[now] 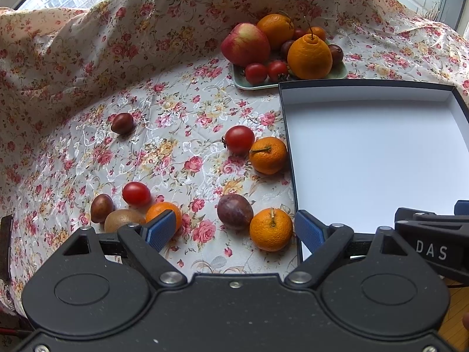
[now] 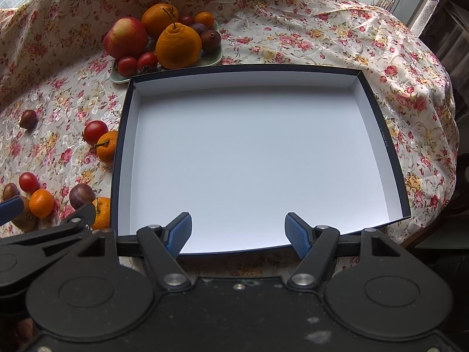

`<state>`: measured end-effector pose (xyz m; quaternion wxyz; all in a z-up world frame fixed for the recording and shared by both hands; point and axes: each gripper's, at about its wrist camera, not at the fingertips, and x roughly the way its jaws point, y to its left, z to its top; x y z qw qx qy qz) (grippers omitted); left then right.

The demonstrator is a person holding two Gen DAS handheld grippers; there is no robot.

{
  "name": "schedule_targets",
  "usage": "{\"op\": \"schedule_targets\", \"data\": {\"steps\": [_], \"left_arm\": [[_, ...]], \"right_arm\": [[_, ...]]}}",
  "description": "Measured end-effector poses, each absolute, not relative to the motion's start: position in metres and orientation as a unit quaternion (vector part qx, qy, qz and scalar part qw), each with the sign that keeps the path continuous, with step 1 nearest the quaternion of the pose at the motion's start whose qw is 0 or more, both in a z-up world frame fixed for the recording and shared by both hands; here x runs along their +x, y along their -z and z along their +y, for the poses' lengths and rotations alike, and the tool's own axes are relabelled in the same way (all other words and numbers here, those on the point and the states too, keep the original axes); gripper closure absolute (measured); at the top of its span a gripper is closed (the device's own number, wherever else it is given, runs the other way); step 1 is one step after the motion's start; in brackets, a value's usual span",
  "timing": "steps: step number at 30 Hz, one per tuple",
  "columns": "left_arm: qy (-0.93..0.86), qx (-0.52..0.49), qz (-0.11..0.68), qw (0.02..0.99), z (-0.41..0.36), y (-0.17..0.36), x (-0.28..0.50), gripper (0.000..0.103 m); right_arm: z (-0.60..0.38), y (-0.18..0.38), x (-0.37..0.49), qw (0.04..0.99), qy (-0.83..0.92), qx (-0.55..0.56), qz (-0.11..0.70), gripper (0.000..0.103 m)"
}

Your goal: Organize fruits

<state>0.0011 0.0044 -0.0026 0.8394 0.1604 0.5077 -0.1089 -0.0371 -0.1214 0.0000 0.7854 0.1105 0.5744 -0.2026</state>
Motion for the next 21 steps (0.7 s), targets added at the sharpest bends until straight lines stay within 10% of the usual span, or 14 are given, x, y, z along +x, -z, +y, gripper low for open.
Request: {"op": "schedule_targets", "data": {"steps": [21], "left_arm": [[0.104, 0.155, 0.512, 0.839, 0.0073, 0.0019, 0.0039, 0.015]], "right_arm": [[-0.121, -0.0014, -0.0369, 0.783, 0.198, 0.115, 0.578, 0.03]]}}
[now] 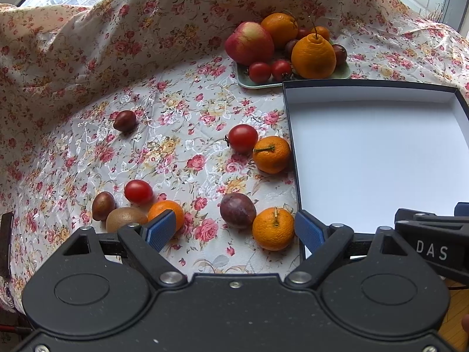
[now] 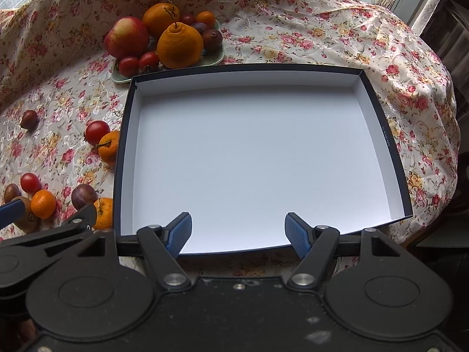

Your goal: Organize fruits

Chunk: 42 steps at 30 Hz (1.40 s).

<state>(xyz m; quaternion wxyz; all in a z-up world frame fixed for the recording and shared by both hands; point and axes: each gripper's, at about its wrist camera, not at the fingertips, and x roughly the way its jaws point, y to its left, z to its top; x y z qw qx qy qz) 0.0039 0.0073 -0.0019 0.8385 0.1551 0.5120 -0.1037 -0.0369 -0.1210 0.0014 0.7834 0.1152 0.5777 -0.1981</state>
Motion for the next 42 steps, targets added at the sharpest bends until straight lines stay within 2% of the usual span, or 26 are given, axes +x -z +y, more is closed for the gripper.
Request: {"op": "schedule_targets", "data": {"steps": [42], "left_arm": [[0.091, 0.14, 0.514, 0.842, 0.0127, -0.0007, 0.0057, 0.015]], "right_arm": [[-0.1217, -0.0048, -0.037, 0.783, 0.193, 0.125, 0.577, 0.03]]}}
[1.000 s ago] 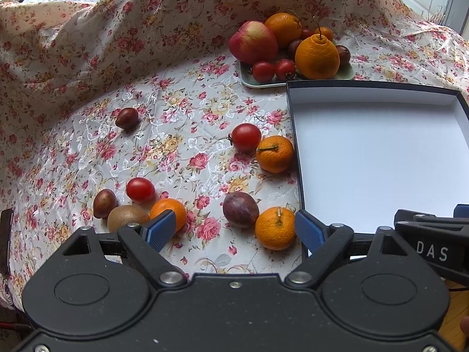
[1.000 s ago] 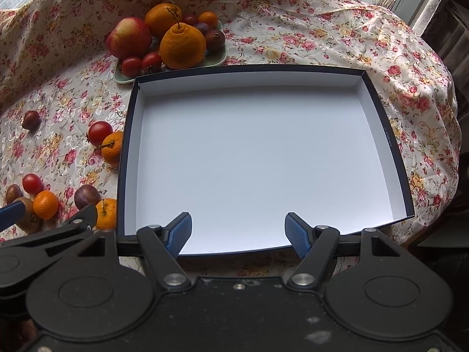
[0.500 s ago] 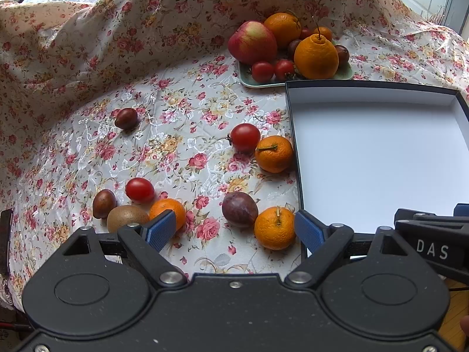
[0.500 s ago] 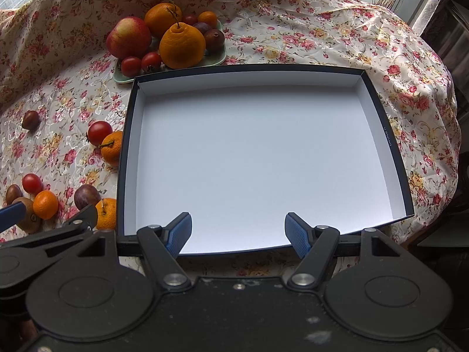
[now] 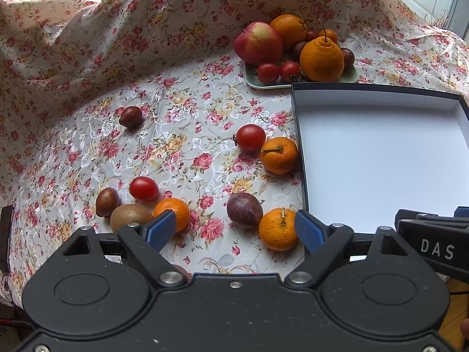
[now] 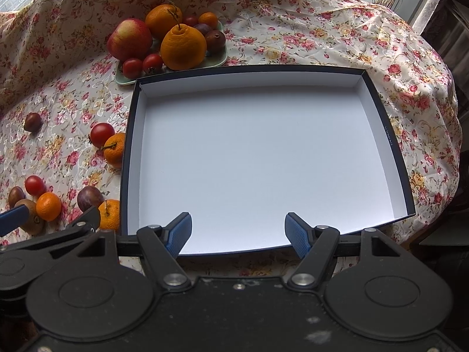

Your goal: Organize fruits

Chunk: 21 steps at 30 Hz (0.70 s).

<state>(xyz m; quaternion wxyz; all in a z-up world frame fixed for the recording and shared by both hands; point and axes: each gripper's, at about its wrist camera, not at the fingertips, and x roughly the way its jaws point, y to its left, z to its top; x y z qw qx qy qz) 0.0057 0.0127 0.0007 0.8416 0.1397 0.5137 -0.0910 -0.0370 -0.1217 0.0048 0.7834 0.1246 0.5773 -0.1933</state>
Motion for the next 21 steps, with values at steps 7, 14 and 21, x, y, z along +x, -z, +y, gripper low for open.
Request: {"op": "schedule_targets", "data": {"steps": [7, 14, 21], "left_arm": [[0.063, 0.106, 0.516, 0.847, 0.039, -0.007, 0.021, 0.016], [0.021, 0.07, 0.519, 0.852, 0.078, -0.011, 0.036, 0.016], [-0.006, 0.063, 0.517, 0.854, 0.11, -0.01, 0.043, 0.016]], "right_arm": [[-0.113, -0.011, -0.033, 0.794, 0.176, 0.139, 0.565, 0.03], [-0.097, -0.015, -0.025, 0.807, 0.146, 0.156, 0.55, 0.022], [-0.066, -0.012, -0.006, 0.806, 0.122, 0.152, 0.558, 0.023]]}}
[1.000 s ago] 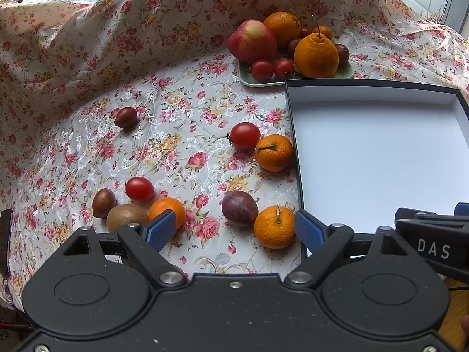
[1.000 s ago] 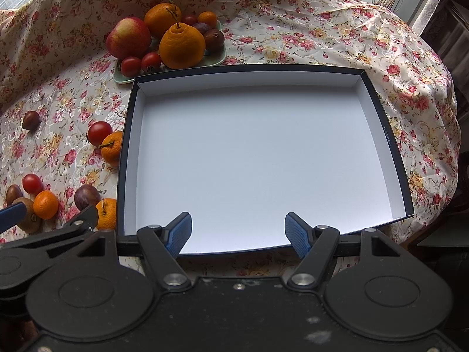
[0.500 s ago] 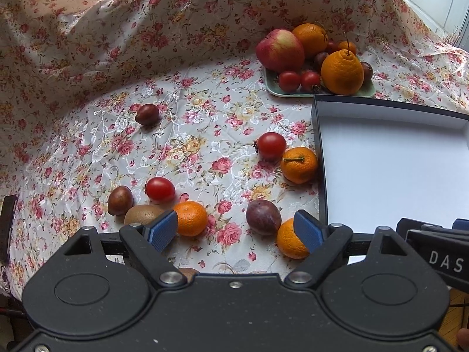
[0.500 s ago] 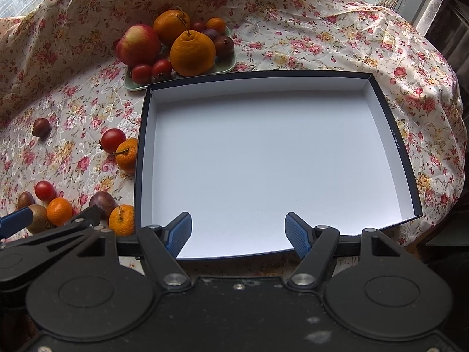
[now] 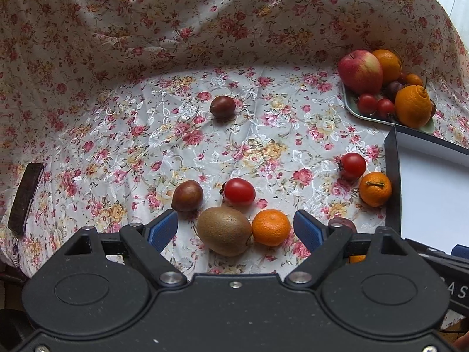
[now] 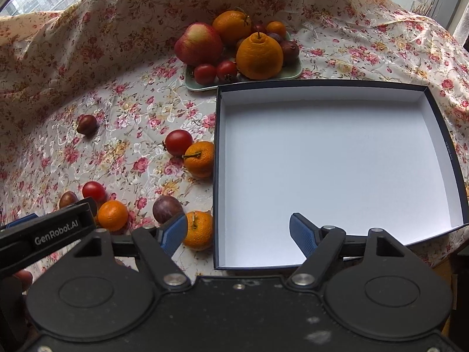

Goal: Organize fruits
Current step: 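Move the right tool toward the tangerine and the left tool toward the kiwi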

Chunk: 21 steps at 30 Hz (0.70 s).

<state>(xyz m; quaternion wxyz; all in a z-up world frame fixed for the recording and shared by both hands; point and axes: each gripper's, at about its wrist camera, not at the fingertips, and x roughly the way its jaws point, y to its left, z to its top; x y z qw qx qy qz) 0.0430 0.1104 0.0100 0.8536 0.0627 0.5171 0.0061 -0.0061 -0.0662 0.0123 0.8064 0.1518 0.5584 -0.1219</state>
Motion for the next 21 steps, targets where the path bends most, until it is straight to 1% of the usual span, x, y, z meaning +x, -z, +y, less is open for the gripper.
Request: {"op": "schedule_targets", "data": {"steps": [1, 3, 6, 11, 21], "left_arm": [[-0.009, 0.065, 0.516, 0.854, 0.114, -0.01, 0.043, 0.016], [-0.014, 0.068, 0.513, 0.856, 0.123, -0.009, 0.045, 0.017], [-0.018, 0.072, 0.508, 0.858, 0.136, -0.009, 0.047, 0.019], [-0.024, 0.06, 0.514, 0.855, 0.163, -0.007, 0.052, 0.019], [-0.039, 0.029, 0.519, 0.853, 0.204, -0.009, 0.057, 0.019]], "right_arm": [[-0.061, -0.012, -0.004, 0.808, 0.119, 0.145, 0.559, 0.024], [-0.046, -0.012, 0.004, 0.81, 0.113, 0.129, 0.56, 0.031], [-0.03, -0.01, 0.012, 0.812, 0.101, 0.116, 0.563, 0.035], [-0.005, -0.003, 0.026, 0.813, 0.094, 0.096, 0.566, 0.035], [0.027, 0.012, 0.042, 0.809, 0.07, 0.092, 0.577, 0.034]]}}
